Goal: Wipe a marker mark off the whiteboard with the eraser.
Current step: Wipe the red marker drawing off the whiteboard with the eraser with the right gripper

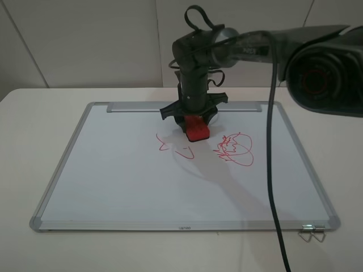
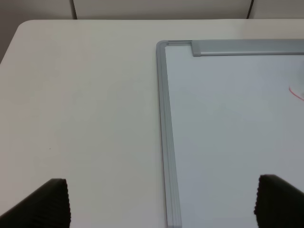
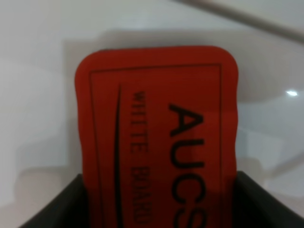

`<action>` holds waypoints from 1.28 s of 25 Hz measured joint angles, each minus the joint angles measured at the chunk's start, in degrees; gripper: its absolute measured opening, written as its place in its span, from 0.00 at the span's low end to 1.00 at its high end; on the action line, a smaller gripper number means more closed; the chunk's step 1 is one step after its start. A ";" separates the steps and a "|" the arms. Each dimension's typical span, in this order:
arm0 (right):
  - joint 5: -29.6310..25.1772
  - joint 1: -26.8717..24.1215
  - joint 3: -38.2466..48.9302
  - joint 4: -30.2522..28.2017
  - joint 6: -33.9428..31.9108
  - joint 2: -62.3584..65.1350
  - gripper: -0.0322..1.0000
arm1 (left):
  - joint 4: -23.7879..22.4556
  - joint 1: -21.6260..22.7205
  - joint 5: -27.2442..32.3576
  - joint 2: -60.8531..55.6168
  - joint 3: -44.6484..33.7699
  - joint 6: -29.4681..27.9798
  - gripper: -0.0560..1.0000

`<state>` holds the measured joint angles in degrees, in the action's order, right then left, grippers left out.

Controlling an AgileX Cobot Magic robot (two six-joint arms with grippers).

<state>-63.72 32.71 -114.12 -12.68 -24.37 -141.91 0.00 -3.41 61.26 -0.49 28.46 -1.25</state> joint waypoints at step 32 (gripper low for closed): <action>-1.88 18.15 0.04 -1.08 4.90 0.10 0.51 | 0.00 0.00 0.00 0.00 0.00 0.00 0.79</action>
<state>-65.60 50.87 -114.08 -13.76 -19.47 -141.80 0.00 -3.41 61.26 -0.49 28.46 -1.25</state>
